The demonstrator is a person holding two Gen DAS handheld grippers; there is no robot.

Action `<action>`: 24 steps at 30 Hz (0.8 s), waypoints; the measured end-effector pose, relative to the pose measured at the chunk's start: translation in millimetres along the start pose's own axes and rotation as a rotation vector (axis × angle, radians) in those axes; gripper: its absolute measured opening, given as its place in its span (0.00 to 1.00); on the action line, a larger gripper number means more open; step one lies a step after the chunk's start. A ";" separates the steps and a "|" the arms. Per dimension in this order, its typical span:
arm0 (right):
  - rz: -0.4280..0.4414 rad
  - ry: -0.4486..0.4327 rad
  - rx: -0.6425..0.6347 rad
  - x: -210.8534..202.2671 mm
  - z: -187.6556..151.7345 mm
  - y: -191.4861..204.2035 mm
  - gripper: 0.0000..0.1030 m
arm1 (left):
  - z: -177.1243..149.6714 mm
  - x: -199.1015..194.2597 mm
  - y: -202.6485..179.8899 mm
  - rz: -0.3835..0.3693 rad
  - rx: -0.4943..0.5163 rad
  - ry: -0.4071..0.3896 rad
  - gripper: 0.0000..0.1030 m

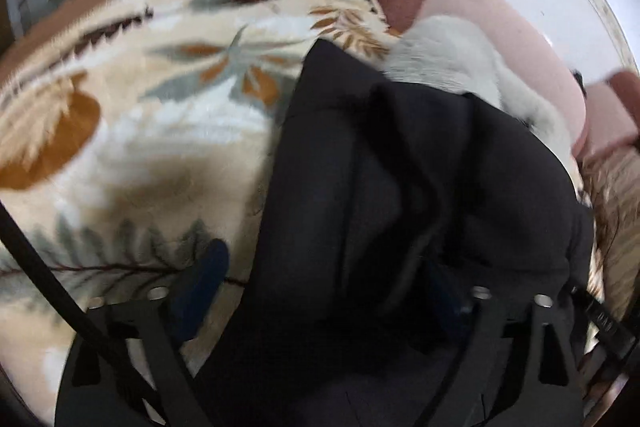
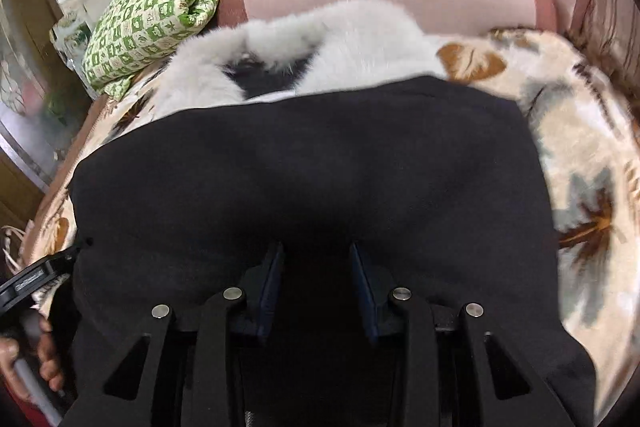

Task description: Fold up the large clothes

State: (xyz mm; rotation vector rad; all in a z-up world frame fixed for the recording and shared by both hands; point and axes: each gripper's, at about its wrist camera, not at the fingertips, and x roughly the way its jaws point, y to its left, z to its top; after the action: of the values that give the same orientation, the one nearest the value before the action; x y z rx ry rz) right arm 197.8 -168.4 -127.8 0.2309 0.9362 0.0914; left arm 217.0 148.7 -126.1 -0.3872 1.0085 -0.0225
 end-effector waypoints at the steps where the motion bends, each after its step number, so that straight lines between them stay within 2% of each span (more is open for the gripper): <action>1: 0.004 -0.002 0.005 4.2 1.1 -1.6 0.36 | 0.6 5.3 3.3 -0.016 -0.013 -0.003 0.96; 2: 0.006 -0.007 0.009 8.1 1.4 -2.3 0.36 | -0.1 7.1 1.4 -0.013 0.003 -0.027 0.97; 5: -0.010 -0.040 0.007 17.2 0.9 -1.3 0.36 | -6.7 11.3 -12.3 0.058 0.076 -0.093 0.98; 14: -0.022 -0.071 -0.006 18.2 -1.4 3.3 0.36 | -3.0 4.4 -12.5 0.077 0.076 -0.078 0.98; 16: -0.034 -0.052 -0.020 14.9 0.8 5.4 0.36 | -3.3 -8.7 -17.6 0.085 0.095 -0.075 0.86; 18: -0.068 -0.025 -0.039 1.5 0.8 11.1 0.36 | -8.2 -33.7 -23.1 0.076 0.126 -0.087 0.82; 21: -0.104 -0.078 -0.070 -36.4 -10.6 16.6 0.47 | -23.1 -75.5 -24.4 0.073 0.166 -0.136 0.82; 23: -0.107 -0.105 -0.082 -62.1 -24.6 14.1 0.60 | -35.1 -96.9 -19.2 0.092 0.189 -0.159 0.82; 24: -0.108 -0.108 -0.076 -71.3 -31.7 10.4 0.61 | -40.1 -103.6 -15.7 0.099 0.194 -0.160 0.82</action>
State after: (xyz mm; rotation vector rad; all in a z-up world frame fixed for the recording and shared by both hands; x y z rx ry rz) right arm 130.3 -166.0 -87.3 0.1138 0.8340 0.0146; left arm 130.5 142.0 -54.9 -0.1589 0.8574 -0.0002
